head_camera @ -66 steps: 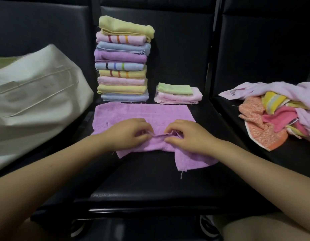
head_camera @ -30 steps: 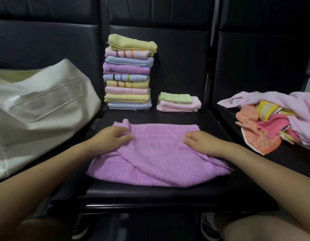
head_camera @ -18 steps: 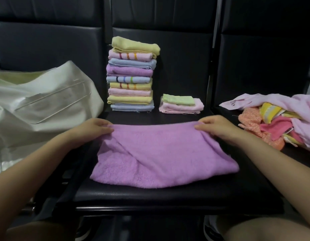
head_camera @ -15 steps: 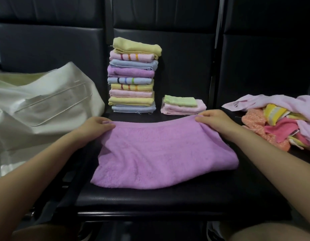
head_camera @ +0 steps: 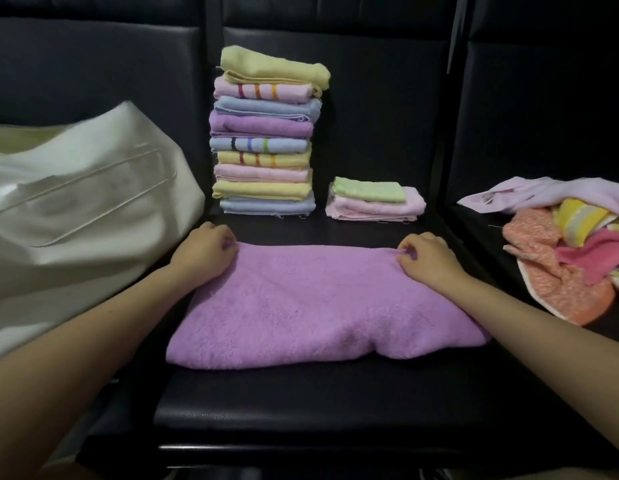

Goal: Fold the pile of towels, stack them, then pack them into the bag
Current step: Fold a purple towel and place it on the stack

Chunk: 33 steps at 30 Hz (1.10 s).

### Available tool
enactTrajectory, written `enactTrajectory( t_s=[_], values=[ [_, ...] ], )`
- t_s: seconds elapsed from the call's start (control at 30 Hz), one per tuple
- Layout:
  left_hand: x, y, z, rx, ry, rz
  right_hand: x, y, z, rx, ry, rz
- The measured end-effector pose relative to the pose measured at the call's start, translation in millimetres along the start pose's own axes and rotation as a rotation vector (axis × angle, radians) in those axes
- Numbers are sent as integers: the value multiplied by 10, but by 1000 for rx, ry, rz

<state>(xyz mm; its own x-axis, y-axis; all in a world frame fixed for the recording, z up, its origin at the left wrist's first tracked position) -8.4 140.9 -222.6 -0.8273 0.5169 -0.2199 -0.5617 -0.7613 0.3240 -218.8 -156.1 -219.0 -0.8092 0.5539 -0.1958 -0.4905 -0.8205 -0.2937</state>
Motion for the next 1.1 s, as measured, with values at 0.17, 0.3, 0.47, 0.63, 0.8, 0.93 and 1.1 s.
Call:
enactTrajectory(
  t_s=[0.17, 0.3, 0.47, 0.63, 0.8, 0.93, 1.1],
  values=[
    [29, 38, 81, 57, -66, -4, 47, 63, 120, -128, -81, -89],
    [128, 36, 179, 86, -129, 26, 144, 99, 177, -223, -78, -126],
    [171, 155, 484, 209, 22, 74, 202, -9, 596, -492, 143, -116],
    [178, 629, 1284, 993, 131, 61, 198, -402, 1579, -852, 473, -3],
    [181, 830, 1892, 976, 350, 37, 239, -676, 2188, -909, 580, 28],
    [316, 985, 2316, 1092, 458, 33, 374, -840, 2573, -1054, 553, -5],
    [438, 1097, 2697, 1265, 343, 110, 509, -914, 2964, -1190, 479, -26]
  ],
)
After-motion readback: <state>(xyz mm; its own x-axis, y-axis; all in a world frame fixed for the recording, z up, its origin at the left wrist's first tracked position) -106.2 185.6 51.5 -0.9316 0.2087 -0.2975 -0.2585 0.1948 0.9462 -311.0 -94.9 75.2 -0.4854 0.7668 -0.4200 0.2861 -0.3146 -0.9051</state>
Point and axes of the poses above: each hand's wrist, its own x-axis away from the middle knuckle, its own z-axis out of the back of the hand, y = z × x, the point moved 2 cm from there along -x, towards the middle knuckle, and after that the axes turned 3 degrees about z, right-handed, at the moved point
